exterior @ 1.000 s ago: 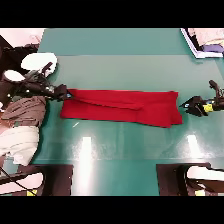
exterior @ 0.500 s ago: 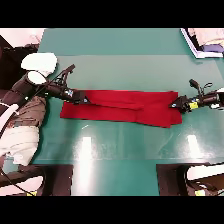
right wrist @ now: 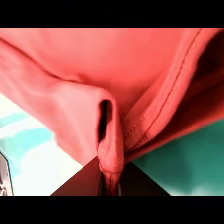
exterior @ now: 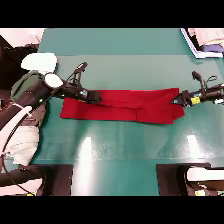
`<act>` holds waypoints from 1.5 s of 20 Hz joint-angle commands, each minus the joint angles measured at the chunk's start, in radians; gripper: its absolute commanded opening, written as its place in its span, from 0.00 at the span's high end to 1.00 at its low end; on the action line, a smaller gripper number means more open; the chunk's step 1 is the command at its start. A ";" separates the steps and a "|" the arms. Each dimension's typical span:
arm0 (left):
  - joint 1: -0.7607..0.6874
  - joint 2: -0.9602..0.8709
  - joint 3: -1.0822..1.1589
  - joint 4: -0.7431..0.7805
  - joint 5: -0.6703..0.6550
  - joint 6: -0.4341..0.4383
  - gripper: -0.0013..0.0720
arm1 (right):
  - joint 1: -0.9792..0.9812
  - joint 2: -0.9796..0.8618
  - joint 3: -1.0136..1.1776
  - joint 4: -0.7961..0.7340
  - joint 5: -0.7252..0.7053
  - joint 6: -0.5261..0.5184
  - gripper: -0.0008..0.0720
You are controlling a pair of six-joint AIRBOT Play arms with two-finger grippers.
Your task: Fold the shirts.
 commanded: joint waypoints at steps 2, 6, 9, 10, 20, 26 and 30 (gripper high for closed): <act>-0.085 -0.171 0.180 0.000 0.006 -0.006 0.95 | 0.100 0.138 0.141 0.005 0.060 0.140 0.96; -0.158 -0.374 0.370 0.000 -0.039 -0.029 0.95 | 0.267 0.170 0.364 0.005 0.072 0.291 0.96; -0.180 -0.465 0.428 -0.006 -0.058 -0.032 0.95 | 0.399 0.127 0.519 0.003 0.075 0.366 0.96; -0.180 -0.476 0.429 -0.005 -0.051 -0.032 0.95 | 0.434 0.106 0.561 0.002 0.077 0.374 0.96; -0.032 -0.446 0.430 0.027 -0.167 -0.019 0.95 | 0.655 -0.147 0.874 -0.007 0.161 0.420 0.96; 0.181 -0.227 0.429 0.183 -0.226 0.001 0.95 | 0.790 -0.245 0.912 -0.005 0.118 0.420 0.96; 0.335 -0.083 0.429 0.239 -0.309 0.010 0.95 | 0.912 -0.336 0.912 -0.004 -0.037 0.369 0.96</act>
